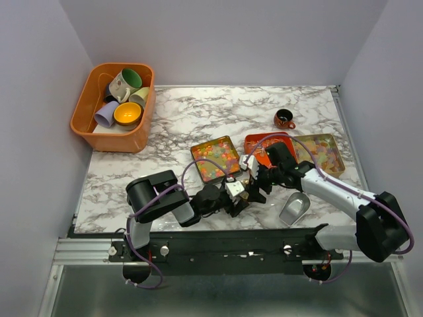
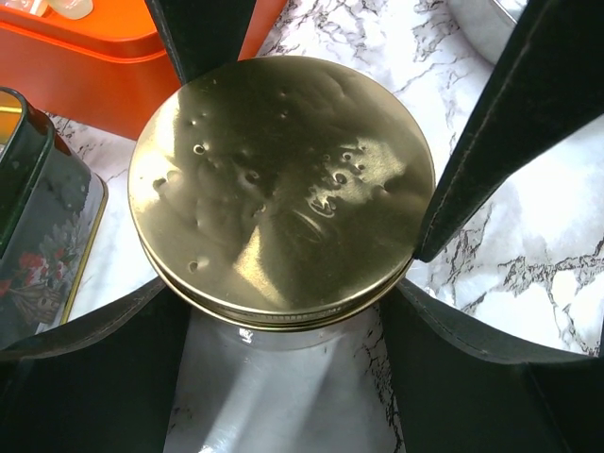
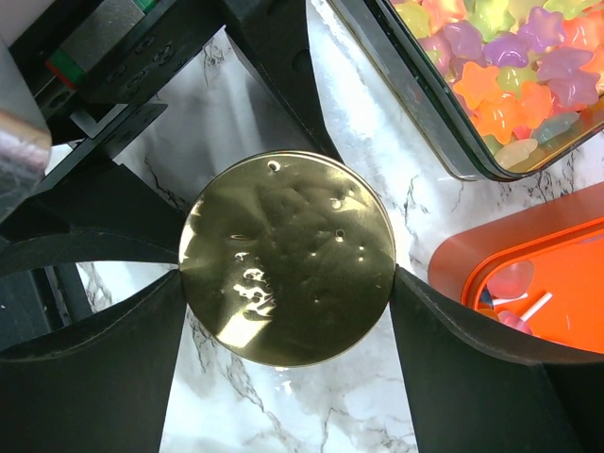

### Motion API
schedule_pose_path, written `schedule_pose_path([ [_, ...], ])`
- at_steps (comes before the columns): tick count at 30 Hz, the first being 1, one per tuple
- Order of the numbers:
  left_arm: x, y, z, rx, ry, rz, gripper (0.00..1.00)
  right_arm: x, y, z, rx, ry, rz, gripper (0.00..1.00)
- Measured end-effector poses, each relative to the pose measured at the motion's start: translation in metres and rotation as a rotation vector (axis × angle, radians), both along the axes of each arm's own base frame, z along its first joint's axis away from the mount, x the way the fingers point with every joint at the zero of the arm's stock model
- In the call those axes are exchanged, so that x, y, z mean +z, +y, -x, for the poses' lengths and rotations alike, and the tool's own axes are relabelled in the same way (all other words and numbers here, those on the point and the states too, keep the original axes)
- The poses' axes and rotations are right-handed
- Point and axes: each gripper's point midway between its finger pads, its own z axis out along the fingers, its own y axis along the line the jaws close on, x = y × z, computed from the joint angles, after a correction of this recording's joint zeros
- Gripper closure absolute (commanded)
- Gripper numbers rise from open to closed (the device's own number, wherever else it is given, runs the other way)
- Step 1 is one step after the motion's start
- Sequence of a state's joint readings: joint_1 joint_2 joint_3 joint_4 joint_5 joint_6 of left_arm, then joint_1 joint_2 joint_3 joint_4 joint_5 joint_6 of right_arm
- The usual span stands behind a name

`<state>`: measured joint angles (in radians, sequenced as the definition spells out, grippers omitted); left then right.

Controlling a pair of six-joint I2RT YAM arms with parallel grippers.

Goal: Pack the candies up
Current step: Screw the bottle lid onto the packing bottle.

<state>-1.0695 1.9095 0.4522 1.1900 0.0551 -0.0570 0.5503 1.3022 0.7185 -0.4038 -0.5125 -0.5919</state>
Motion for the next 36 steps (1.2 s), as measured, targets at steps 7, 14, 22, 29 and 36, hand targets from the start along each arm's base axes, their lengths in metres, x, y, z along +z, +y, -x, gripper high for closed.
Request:
schedule_pose_path([
  [7,-0.003,0.001,0.001,-0.003,0.01,-0.012,0.01,0.002,0.0,-0.002,-0.003,-0.001,-0.003,0.23],
  [14,0.001,0.009,0.006,-0.004,0.025,-0.044,0.01,0.005,0.002,-0.01,-0.053,0.025,0.004,0.13],
  [22,0.013,0.04,0.035,-0.04,0.087,-0.099,0.01,0.006,-0.003,-0.02,-0.078,-0.002,0.045,0.0],
  [29,0.041,0.043,0.04,-0.052,0.081,-0.066,0.01,0.011,-0.015,-0.006,-0.046,0.02,0.093,0.0],
  [36,0.053,0.058,0.03,-0.004,0.106,-0.079,0.01,0.032,-0.019,-0.002,-0.044,0.012,0.093,0.0],
])
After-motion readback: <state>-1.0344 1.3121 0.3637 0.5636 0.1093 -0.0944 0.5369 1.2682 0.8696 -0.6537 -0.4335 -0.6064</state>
